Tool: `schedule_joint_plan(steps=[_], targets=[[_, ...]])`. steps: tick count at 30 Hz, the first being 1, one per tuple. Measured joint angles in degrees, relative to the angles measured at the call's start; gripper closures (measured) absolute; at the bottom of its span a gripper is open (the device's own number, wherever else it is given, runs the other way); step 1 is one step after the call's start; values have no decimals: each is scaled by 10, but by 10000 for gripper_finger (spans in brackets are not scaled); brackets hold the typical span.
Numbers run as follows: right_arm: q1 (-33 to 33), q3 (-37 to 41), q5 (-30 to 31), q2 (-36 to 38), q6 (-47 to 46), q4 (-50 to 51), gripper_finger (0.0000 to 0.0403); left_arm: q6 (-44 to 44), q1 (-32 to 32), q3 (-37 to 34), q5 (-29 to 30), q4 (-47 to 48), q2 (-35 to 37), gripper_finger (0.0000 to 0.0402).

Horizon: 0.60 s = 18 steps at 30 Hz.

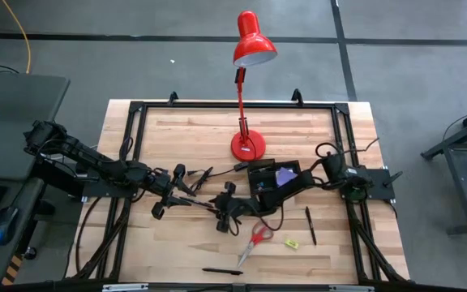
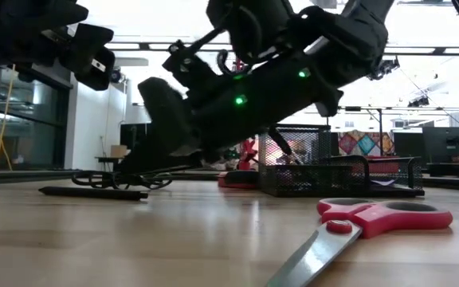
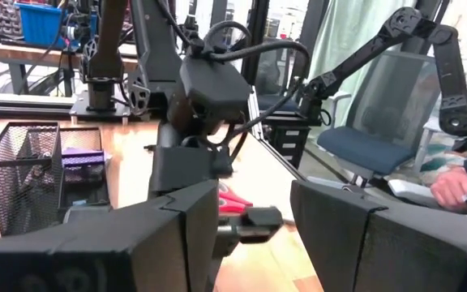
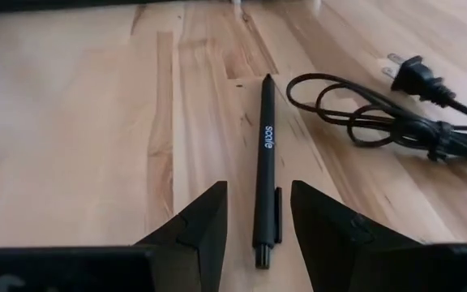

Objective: Pick and place office supplies into organizer
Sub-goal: Put the black pen into the desk organizer

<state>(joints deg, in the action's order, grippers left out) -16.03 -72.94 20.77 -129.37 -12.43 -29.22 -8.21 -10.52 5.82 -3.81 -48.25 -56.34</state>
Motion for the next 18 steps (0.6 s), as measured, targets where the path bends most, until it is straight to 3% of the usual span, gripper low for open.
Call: schedule_joint_plan(steps=[8, 18], targets=[[-1, -95, 50, -51, 9, 128, 274, -4, 0, 0, -1, 0, 0, 254], [2, -108, 42, -65, -6, 139, 278, -12, 0, 0, -2, 2, 0, 254]])
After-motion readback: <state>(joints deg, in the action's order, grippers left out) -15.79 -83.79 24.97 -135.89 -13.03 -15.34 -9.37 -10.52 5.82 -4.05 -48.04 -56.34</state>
